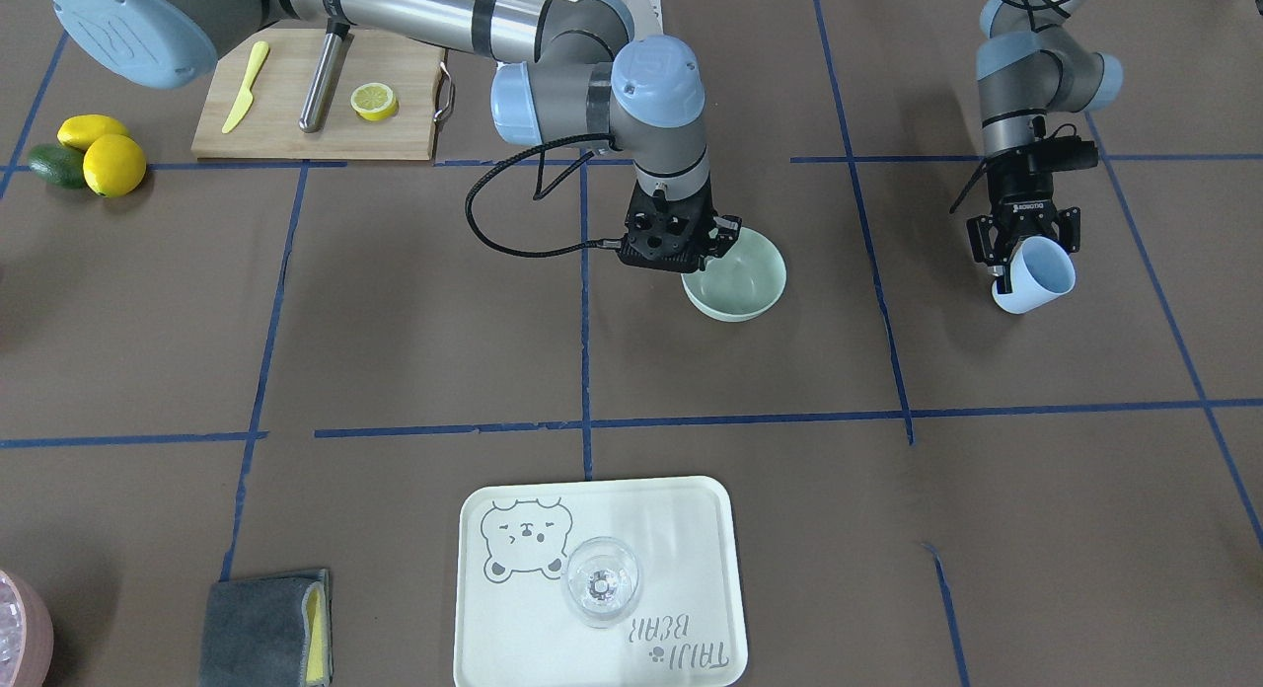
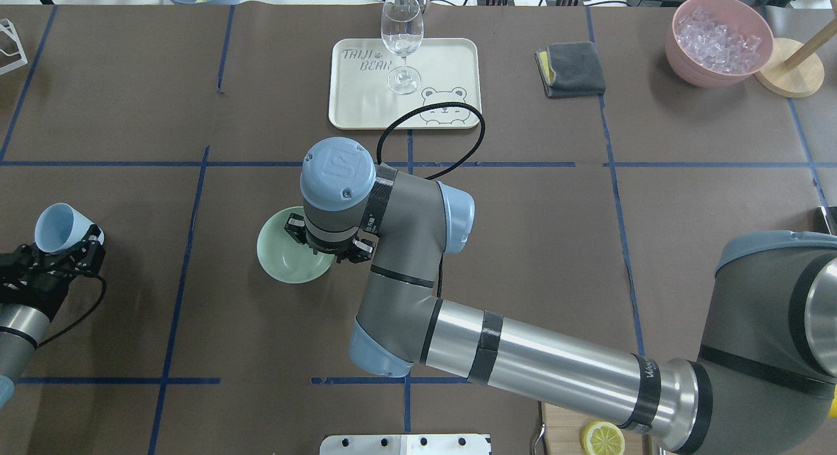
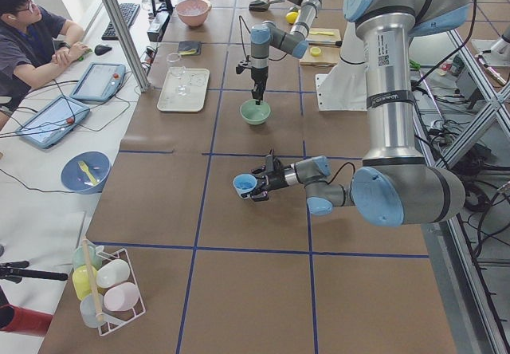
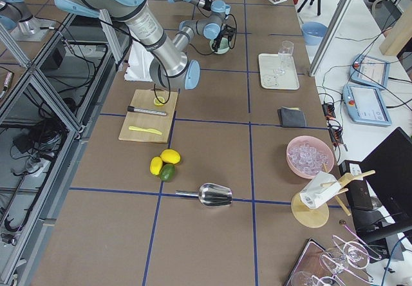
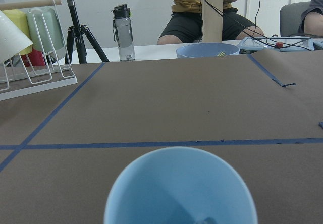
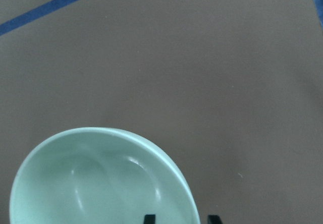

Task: Pour ice into bowl

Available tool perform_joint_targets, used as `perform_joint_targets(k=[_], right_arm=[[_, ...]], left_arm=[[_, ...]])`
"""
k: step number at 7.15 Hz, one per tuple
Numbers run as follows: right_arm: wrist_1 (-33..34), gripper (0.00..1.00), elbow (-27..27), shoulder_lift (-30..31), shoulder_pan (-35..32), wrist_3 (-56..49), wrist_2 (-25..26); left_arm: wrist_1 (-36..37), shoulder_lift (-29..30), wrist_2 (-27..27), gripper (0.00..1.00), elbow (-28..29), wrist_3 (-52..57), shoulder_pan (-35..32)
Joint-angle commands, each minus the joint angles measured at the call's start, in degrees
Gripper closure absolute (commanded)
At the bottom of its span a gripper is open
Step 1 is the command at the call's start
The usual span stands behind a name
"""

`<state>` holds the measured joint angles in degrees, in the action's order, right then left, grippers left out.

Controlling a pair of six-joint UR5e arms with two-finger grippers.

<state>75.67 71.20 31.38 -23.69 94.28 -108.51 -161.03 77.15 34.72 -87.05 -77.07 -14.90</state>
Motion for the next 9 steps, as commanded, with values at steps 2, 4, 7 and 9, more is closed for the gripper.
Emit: perform_joint_targets(k=[2,4,7,9], right_arm=[[-0.1,0.00,1.8,-0.1,-0.2,0.3,0.0],[0.4,0.00,5.2,1.9,-1.4,0.2,-0.5],[2.7,0.00,25.4,18.9,-5.0,-0.5,-1.2],[5.7,0.00,27.0,20.4,-8.4,-1.2,-2.8]], left_arm=[[-4.8,0.1,0.1,1.00,-4.9,13.1,-2.3],[-4.8,-0.6,0.0,1.00,-6.8,18.4,-2.6],[-4.7,1.1,-0.1,1.00,-9.4,35.0,-3.7],[-4.1,5.4,-0.3,1.00,-10.0,36.4,-3.7]])
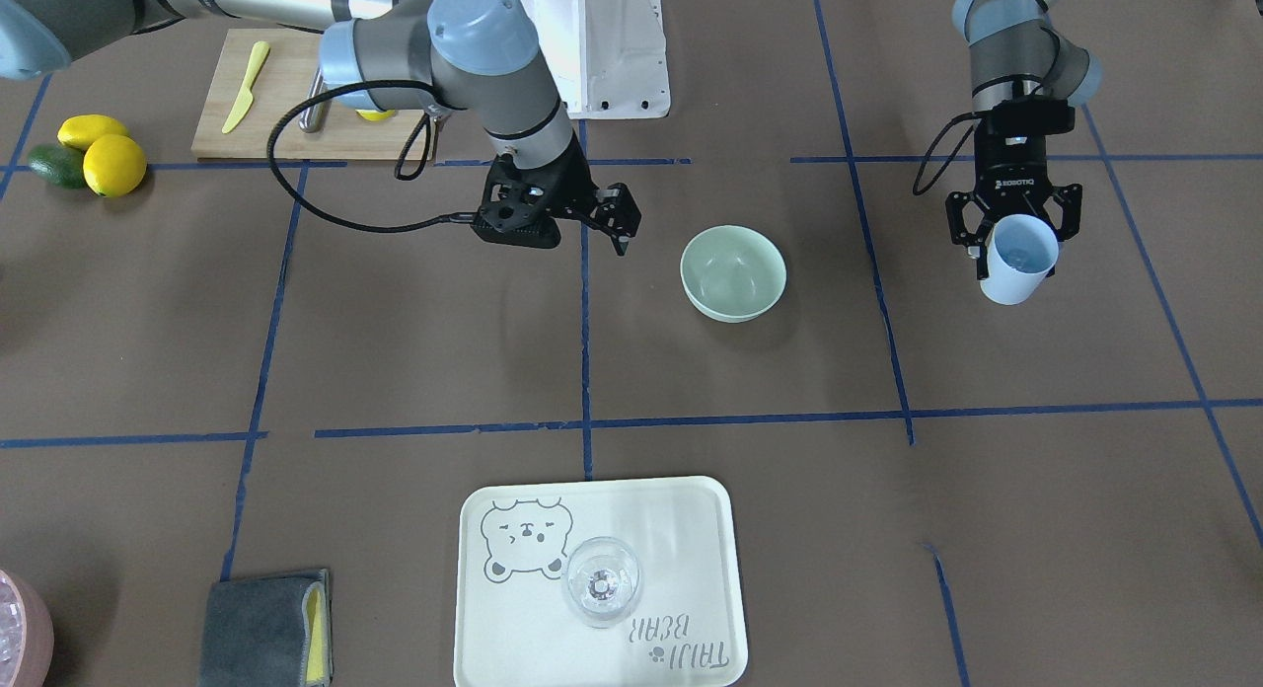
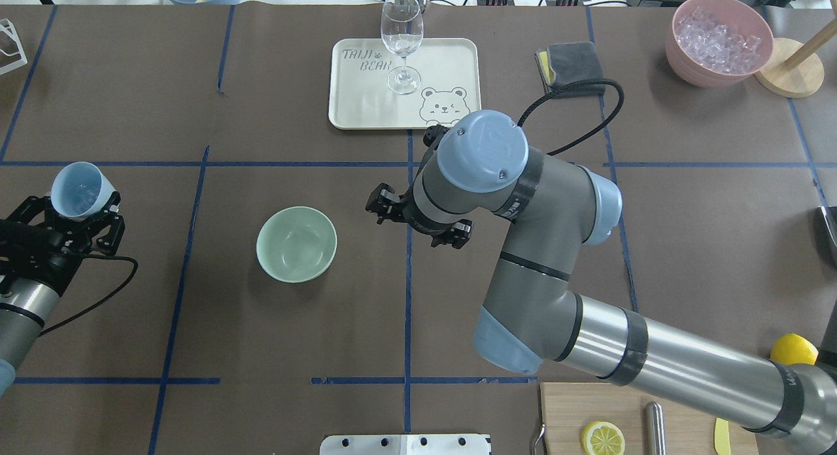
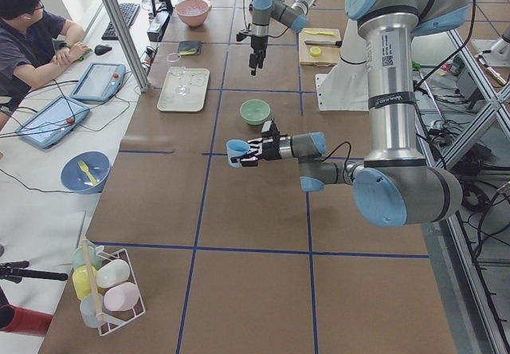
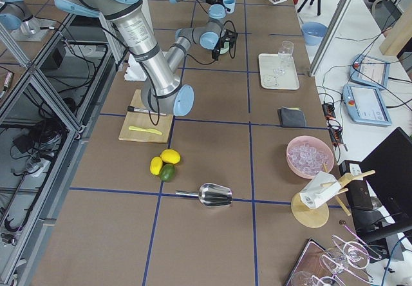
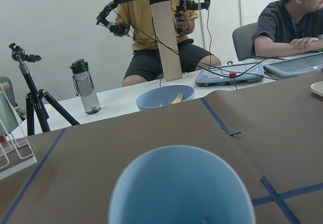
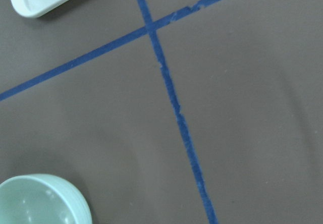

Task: Pour ice into bowl

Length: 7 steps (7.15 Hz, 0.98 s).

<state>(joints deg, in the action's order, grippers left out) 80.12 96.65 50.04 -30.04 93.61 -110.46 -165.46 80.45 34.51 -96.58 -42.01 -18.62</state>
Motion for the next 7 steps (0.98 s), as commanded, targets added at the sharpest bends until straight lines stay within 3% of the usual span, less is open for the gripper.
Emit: perform_joint_targets(k=[1,3,5,7], right_arm=[[1.3,0.00,3.6,4.5,-3.1,-4.7,-1.5],[0.7,0.00,5.7,8.5,-5.5,-10.0,-4.0],[0.2,0.00,6.4,10.3,-5.9,-12.5,-4.2],[0.2,0.00,6.5,10.2,-5.8,-12.5,-4.0]], left_arm=[[1.7,3.0,-0.1,1.00,-1.7,1.4,0.1],[20.3,5.6,-0.1,1.00,-8.8,1.4,0.1],[25.7,7.1,-0.1,1.00,-9.7,1.4,1.2],[42.1,9.2,-0.1,1.00,-16.3,1.4,4.8]])
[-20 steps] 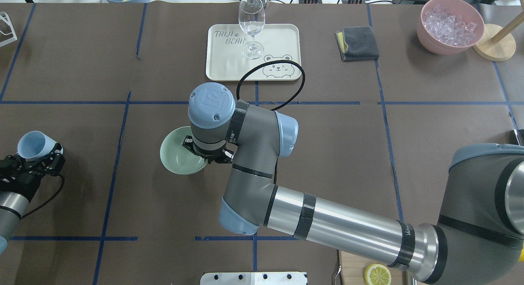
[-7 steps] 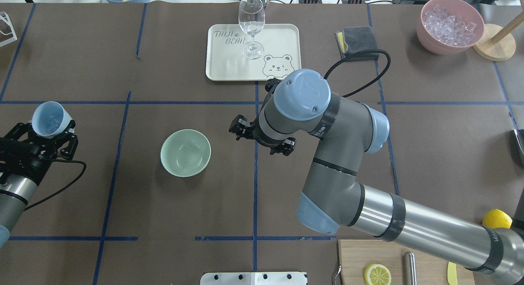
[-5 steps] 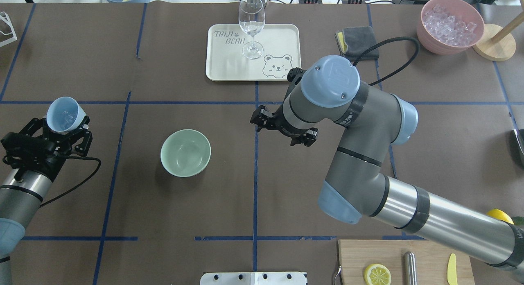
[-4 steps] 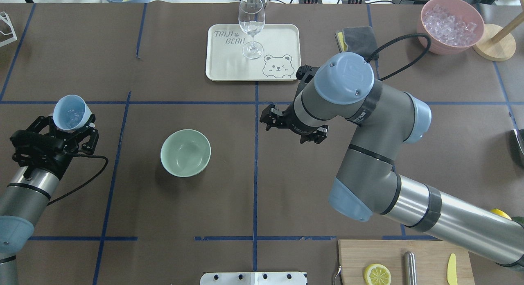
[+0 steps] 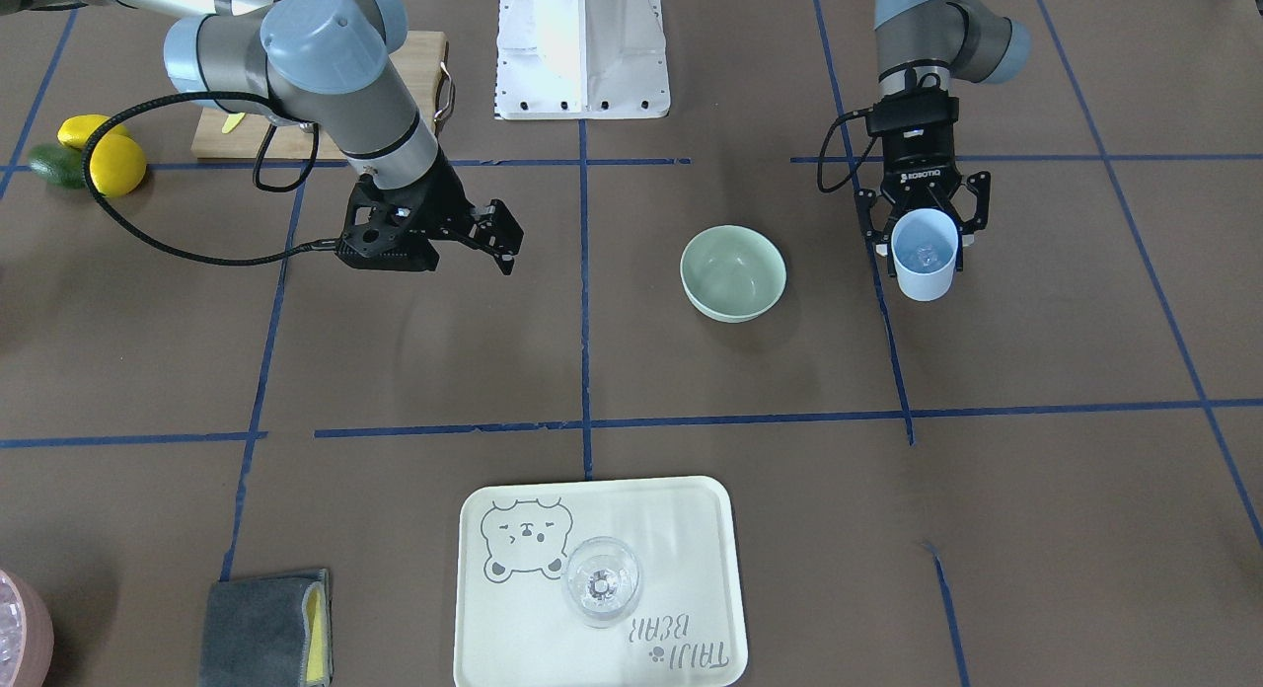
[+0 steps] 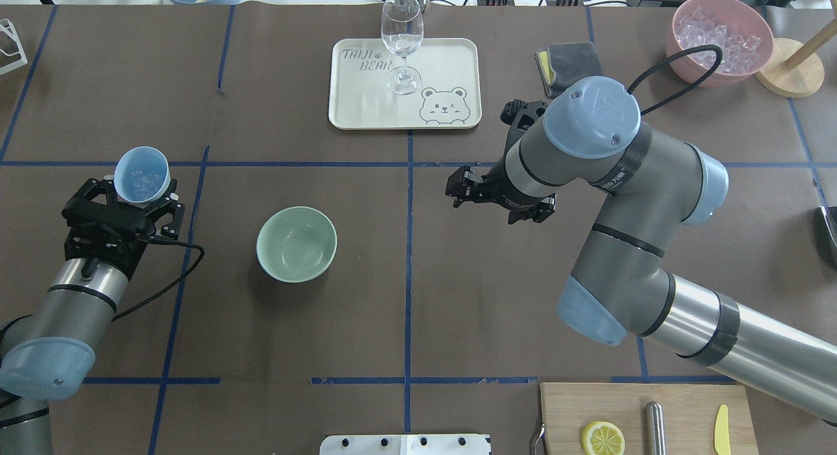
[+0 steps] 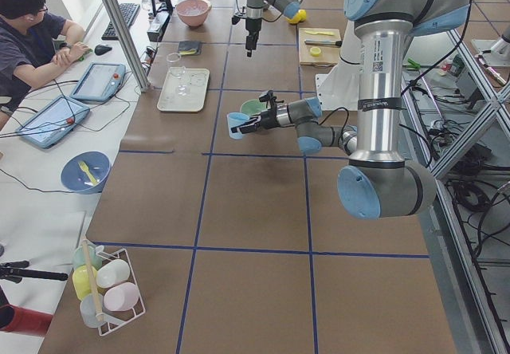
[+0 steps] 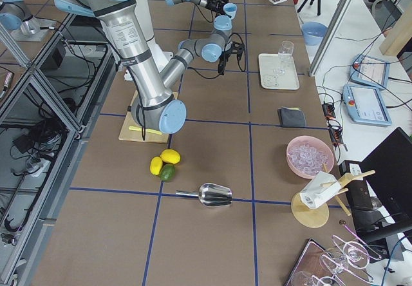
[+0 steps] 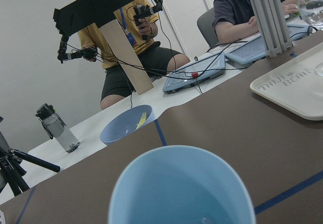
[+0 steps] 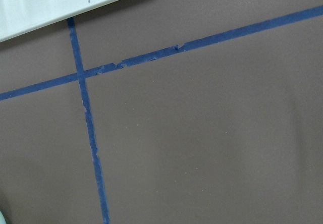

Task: Pour ice into bowl

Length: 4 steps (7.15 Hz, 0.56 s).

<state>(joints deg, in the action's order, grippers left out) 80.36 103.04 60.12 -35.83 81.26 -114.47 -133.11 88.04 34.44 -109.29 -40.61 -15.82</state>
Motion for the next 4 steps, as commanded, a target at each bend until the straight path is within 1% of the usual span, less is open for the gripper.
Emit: perform_joint_targets(k=[1,2,3,4], right_arm=[[0.0,0.00,0.0,0.1,0.0,-0.1,0.1],[0.0,0.00,-0.1,0.1,0.0,-0.1,0.1],[0.0,0.00,-0.2,0.0,0.1,-0.1,0.2],[0.1,0.00,-0.3,0.0,0.1,-0.1,0.2]], left_arm=[[15.9,4.0,0.0,1.00,-3.9,0.0,3.4],[19.0,6.2,0.0,1.00,-3.5,0.0,4.7],[24.9,9.4,-0.1,1.00,-3.3,0.0,5.7],[33.7,13.9,-1.2,1.00,-3.3,0.1,6.3]])
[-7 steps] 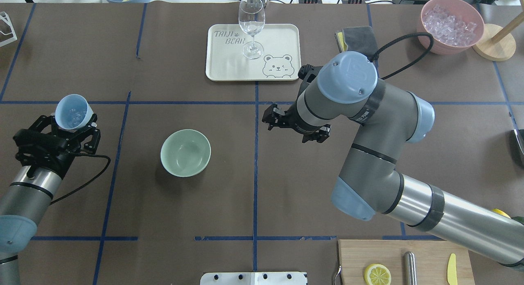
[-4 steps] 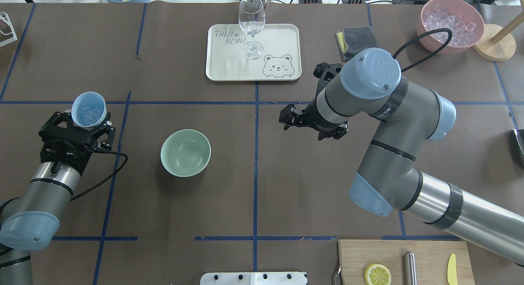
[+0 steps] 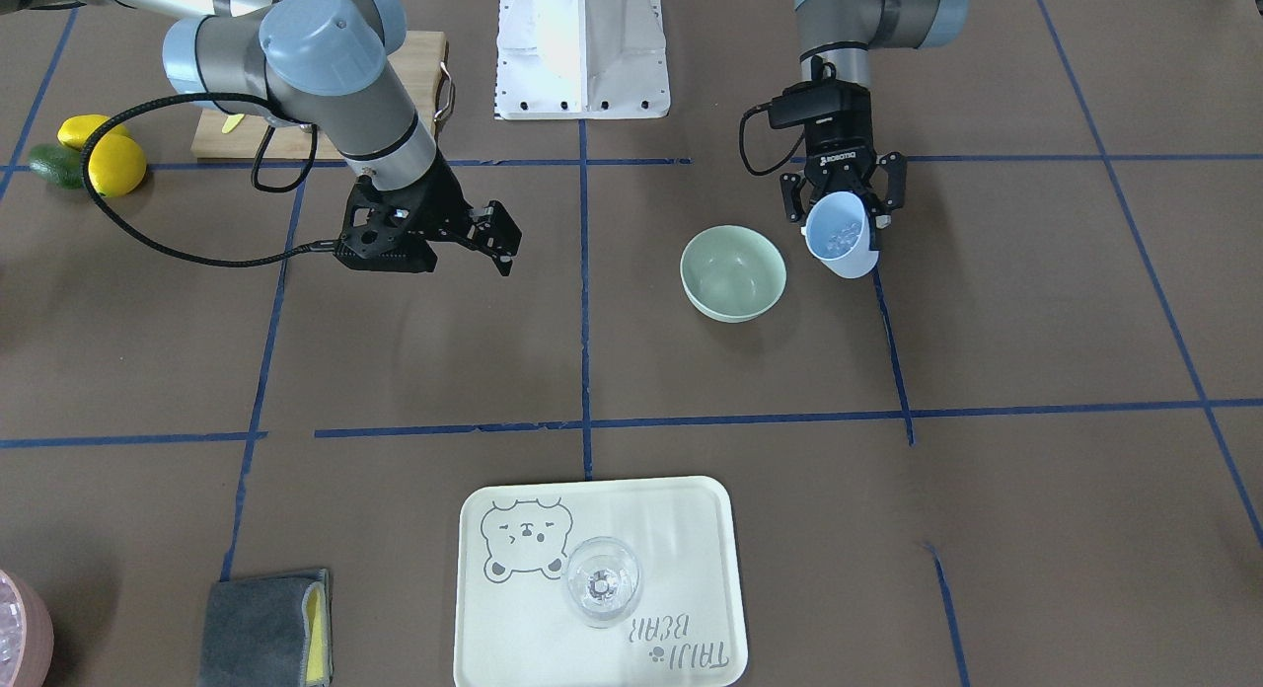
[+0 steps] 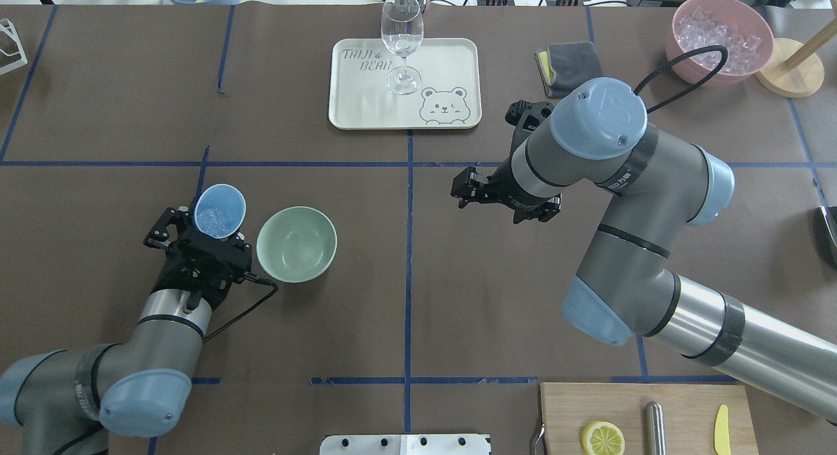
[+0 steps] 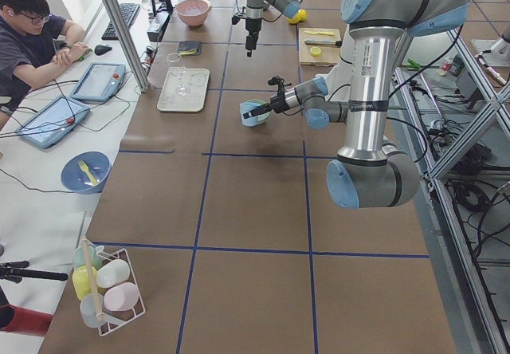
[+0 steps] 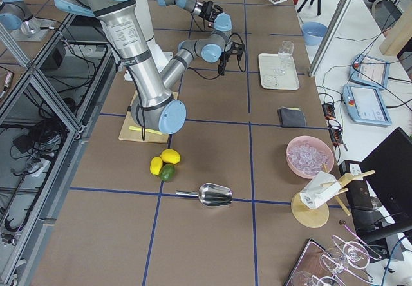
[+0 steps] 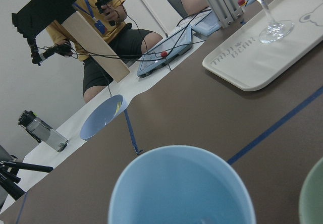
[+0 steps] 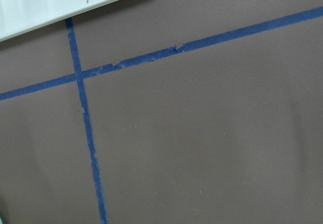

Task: Pour ice into bowl

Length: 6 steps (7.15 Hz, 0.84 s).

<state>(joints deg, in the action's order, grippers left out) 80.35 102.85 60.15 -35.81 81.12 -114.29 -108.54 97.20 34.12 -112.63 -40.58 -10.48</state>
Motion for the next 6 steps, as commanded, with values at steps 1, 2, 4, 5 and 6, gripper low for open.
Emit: perform_joint_targets(k=[1,2,4,5,6], right_arm=[[0.1,0.00,-0.2,0.0,0.0,-0.1,0.1],[0.1,0.00,-0.2,0.0,0.0,-0.1,0.2],[0.1,0.00,-0.3,-0.1,0.1,0.0,0.3],[0.1,0.00,-0.3,-0.1,0.1,0.0,0.3],[0.1,0.00,-0.3,-0.2,0.1,0.0,0.3]], left_arm=[[18.3,6.9,-6.2,1.00,0.1,1.6,2.0],[21.6,7.0,-8.8,1.00,0.1,4.8,2.1],[24.9,6.8,-11.9,1.00,0.4,12.0,2.2],[26.8,6.8,-12.1,1.00,0.7,13.5,2.3],[29.0,6.8,-12.1,1.00,0.8,17.8,2.3]])
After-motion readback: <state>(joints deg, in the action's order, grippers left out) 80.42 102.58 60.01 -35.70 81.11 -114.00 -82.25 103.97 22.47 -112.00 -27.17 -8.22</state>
